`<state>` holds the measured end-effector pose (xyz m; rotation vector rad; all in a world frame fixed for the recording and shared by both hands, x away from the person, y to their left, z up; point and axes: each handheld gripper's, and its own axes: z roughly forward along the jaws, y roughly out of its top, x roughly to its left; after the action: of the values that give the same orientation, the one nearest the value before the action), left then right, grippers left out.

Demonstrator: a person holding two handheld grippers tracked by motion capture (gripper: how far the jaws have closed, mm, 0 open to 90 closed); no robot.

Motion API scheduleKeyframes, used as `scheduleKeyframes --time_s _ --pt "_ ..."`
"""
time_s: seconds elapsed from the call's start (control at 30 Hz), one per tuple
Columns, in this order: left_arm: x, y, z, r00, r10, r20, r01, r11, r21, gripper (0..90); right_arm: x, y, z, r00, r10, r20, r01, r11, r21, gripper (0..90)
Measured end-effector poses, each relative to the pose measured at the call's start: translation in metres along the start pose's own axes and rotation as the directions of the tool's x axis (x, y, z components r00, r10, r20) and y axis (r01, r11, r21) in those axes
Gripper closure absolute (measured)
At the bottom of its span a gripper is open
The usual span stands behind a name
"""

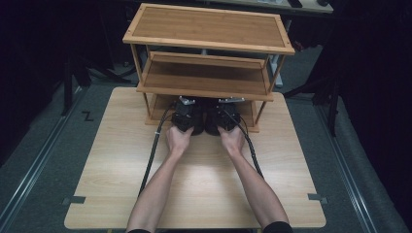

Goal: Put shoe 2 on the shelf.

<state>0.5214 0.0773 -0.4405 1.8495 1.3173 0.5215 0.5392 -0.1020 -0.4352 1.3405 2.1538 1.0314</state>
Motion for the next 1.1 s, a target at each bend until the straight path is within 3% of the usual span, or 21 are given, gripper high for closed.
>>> scheduleKeyframes --time_s 0.13,0.23,0.33,0.47,0.73,0.8,1.1 --pt "0.002 0.002 -0.006 0.9998 -0.009 0.017 0.009 0.9999 -0.012 55.8 -0.002 -0.002 -0.005 0.9999 -0.007 -0.008 0.007 1.0 -0.002 52.1" --pt "0.0 0.002 -0.011 0.9997 0.023 0.011 -0.023 0.9995 -0.022 45.8 -0.007 -0.005 -0.013 0.9998 -0.007 -0.019 0.007 1.0 -0.002 46.2" --pt "0.0 0.0 -0.014 0.9992 0.039 0.003 -0.039 0.999 -0.02 41.9 -0.01 -0.006 -0.019 0.9996 -0.016 -0.022 0.016 1.0 -0.011 45.6" --pt "0.002 -0.005 -0.021 0.9992 0.04 0.003 -0.04 0.9983 -0.043 40.6 -0.018 -0.01 -0.036 0.9988 -0.02 -0.045 0.017 0.998 -0.061 46.2" --pt "0.006 -0.011 -0.03 0.9992 0.034 0.023 -0.033 0.9983 -0.048 39.8 -0.032 -0.019 -0.054 0.999 -0.017 -0.042 0.013 0.996 -0.093 50.7" --pt "0.003 -0.013 -0.034 0.9979 0.064 0.015 -0.063 0.9967 -0.052 39.7 -0.036 -0.024 -0.063 0.999 -0.026 -0.036 0.022 0.994 -0.106 53.7" --pt "0.002 -0.015 -0.052 0.9967 0.076 0.031 -0.073 0.9943 -0.078 38.9 -0.055 -0.04 -0.078 0.9989 0.002 -0.047 -0.008 0.993 -0.116 56.7"
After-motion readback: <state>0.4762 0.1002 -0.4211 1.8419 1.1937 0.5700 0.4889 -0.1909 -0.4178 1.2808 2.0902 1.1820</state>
